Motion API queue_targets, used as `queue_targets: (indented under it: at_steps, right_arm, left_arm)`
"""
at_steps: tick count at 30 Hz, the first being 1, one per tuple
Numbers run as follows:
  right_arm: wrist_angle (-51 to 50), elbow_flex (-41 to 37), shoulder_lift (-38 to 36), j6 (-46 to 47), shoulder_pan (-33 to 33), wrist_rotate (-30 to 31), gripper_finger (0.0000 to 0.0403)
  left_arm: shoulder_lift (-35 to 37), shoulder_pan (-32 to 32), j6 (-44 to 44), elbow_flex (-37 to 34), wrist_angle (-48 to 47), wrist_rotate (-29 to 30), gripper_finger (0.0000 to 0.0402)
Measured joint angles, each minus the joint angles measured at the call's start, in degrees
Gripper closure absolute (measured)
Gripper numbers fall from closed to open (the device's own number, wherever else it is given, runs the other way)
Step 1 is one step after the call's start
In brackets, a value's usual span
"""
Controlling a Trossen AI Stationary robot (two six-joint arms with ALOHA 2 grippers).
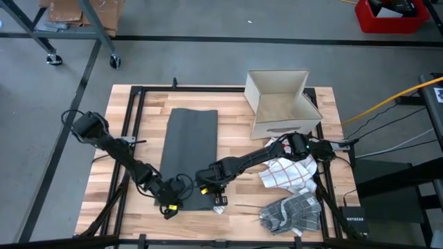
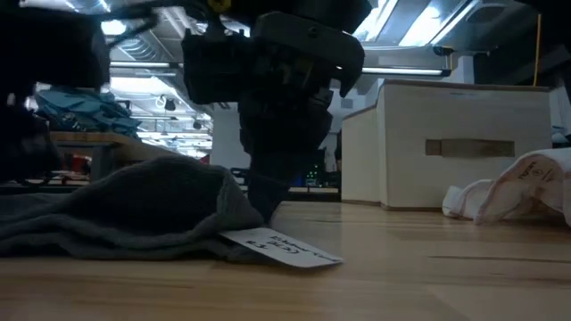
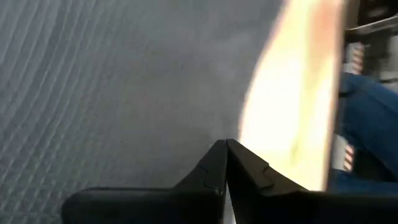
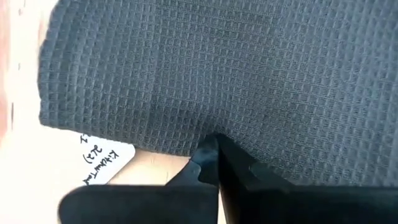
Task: Fold towel
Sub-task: Fold the gray kitchen towel
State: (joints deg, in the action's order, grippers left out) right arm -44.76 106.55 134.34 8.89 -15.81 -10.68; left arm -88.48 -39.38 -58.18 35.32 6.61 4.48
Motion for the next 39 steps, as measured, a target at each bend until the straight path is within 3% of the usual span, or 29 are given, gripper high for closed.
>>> queue_targets:
  at_steps: [9, 14, 18, 23, 28, 33, 39]
  right_arm:
    - [-16.6, 14.3, 0.2, -0.6, -0.5, 6.8, 0.0402]
    - [-18.5, 19.6, 0.2, -0.8, -2.9, 7.7, 0.0402]
    - [-18.4, 21.0, 0.2, -0.9, -5.3, 7.6, 0.0401]
    - [-18.0, 20.8, 0.2, 0.0, -7.4, 8.2, 0.0370]
    - [-14.8, 20.2, 0.2, 3.1, -9.1, 9.3, 0.0303]
    - [-11.9, 20.2, 0.1, -2.2, -10.6, 16.0, 0.0234]
    - [-10.9, 19.0, 0.5, -5.1, -10.8, 19.1, 0.0183]
  left_arm:
    - [14.9, 0.0, 8.1, 0.0, -14.3, 0.6, 0.0401]
    - [23.4, -0.6, 13.5, 0.1, -23.5, 0.3, 0.0401]
    - [26.3, -1.5, 16.9, 0.1, -28.5, -3.5, 0.0400]
    - [25.9, -2.2, 23.0, 0.1, -28.9, -7.2, 0.0373]
    - [23.7, -2.3, 24.4, 0.0, -29.2, -7.2, 0.0298]
    - [20.1, -2.7, 33.0, 0.0, -27.6, -6.9, 0.0221]
    - [14.1, -2.6, 40.6, 0.0, -24.3, -6.5, 0.0180]
